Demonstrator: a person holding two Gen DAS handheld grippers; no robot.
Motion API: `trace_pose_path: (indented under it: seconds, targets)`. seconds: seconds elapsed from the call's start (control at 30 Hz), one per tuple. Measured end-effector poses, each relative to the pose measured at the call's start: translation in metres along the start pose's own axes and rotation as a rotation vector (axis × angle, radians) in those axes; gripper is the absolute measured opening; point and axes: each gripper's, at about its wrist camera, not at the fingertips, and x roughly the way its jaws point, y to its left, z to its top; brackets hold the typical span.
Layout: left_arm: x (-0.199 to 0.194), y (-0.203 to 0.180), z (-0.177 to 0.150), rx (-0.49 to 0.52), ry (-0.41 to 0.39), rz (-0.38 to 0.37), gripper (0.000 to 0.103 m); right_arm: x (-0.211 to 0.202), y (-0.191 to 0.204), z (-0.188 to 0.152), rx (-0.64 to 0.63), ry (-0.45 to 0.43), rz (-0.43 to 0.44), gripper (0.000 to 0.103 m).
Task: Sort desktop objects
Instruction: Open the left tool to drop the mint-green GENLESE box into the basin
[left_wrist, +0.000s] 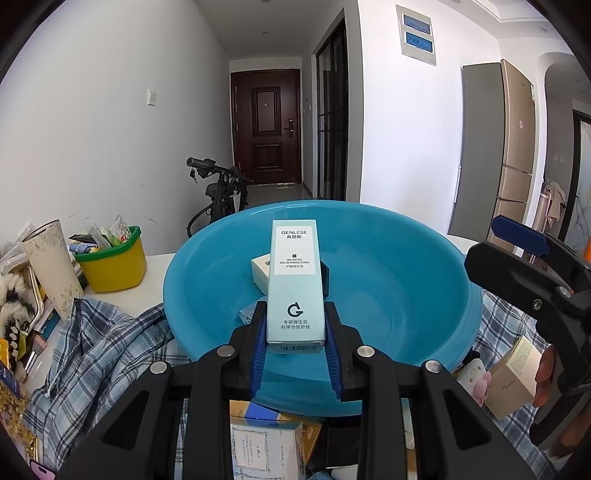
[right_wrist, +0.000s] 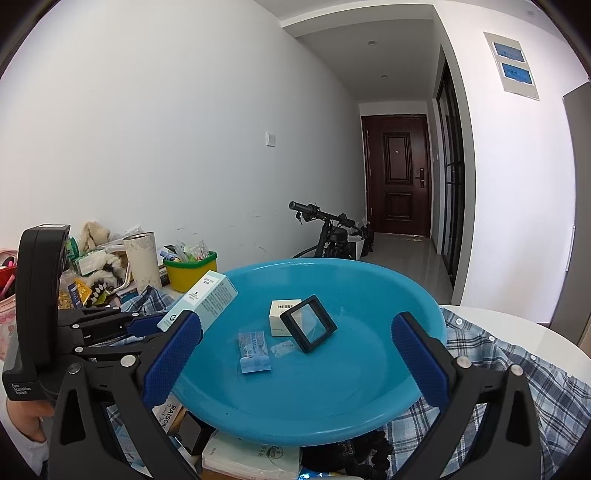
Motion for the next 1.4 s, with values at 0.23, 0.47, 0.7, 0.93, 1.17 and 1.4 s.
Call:
trace_pose_path:
  seconds: [0.23,0.47,0.7,0.93,1.17,1.4]
  targets:
    - [0.0,0.002,-0.001,-0.002,0.004,0.002,0.03,-0.001,0.001,0.0,0.0,0.007,0.019,0.103]
    - [0.0,0.004,0.0,-0.005,0.002,-0.001,0.03,-0.001,0.001,-0.001,0.003,0.004,0.016,0.103]
    - [0.0,0.008,0.001,-0.014,-0.004,0.006,0.03,0.001,0.001,-0.002,0.0,0.016,0.028,0.103]
    - [0.004,0.009,0.003,-0.012,-0.001,0.016,0.09,0.001,0.002,-0.002,-0.001,0.018,0.03,0.103]
    - [0.002,0.008,0.002,0.007,-0.043,0.098,0.103,-0.001,0.0,-0.002,0.004,0.007,0.023,0.103]
    - [0.005,0.013,0.0,-0.016,-0.023,0.099,0.103,0.001,-0.001,-0.002,0.007,0.016,0.023,0.103]
